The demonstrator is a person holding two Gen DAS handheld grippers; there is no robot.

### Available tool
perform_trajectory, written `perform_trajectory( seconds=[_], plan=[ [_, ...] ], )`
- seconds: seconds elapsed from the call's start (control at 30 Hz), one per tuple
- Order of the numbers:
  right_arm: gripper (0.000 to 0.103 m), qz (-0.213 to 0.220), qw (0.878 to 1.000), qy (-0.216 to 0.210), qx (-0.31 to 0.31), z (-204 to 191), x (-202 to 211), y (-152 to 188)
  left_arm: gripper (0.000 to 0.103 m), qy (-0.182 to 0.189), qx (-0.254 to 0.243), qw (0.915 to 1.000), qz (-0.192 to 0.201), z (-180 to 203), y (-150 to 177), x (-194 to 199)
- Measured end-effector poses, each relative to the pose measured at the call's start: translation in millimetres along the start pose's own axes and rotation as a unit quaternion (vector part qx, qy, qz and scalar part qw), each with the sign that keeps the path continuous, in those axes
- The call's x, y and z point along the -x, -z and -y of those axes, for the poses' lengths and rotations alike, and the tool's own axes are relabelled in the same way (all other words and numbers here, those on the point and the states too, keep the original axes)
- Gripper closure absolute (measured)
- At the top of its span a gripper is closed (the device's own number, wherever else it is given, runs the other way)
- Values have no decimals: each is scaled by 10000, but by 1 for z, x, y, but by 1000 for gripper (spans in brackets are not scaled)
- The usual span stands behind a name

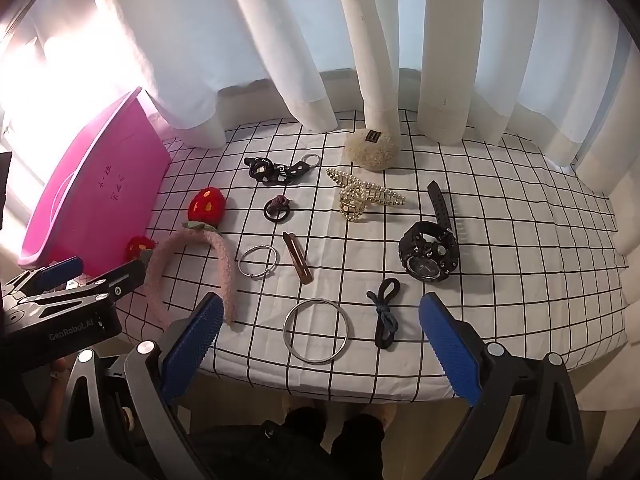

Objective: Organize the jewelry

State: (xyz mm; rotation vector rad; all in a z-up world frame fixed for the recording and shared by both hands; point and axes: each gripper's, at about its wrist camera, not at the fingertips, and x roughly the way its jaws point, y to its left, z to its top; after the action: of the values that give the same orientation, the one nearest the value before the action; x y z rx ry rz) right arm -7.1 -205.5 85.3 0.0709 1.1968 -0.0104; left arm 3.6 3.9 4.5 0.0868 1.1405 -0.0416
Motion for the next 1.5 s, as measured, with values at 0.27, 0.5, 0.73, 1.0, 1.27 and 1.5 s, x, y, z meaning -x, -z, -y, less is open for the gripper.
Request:
perform_trajectory(
  seconds=[0.27,0.5,0.73,1.0,1.27,1.5],
  plan=[
    [9,-2,10000,-3,-18,-3,-4,-1,6,-12,16,10000,4,-6,-6,0],
    [9,-8,10000,-22,-21,-3,-5,-2,6,-19,16,10000,13,-6,-5,0],
    [9,-14,10000,-31,-33,-2,-5,-3,6,-38,2,10000,27,-5,-4,0],
    [9,-25,10000,-45,-32,0,-4,-3,6,-48,3,10000,21,-6,-4,-3],
    [9,-27,10000,-55,-37,1,-5,-3,6,-52,6,10000,22,-5,-3,-2],
    [9,-7,10000,-68,-51,1,-4,0,6,-56,14,10000,16,-6,-3,-2]
  ],
)
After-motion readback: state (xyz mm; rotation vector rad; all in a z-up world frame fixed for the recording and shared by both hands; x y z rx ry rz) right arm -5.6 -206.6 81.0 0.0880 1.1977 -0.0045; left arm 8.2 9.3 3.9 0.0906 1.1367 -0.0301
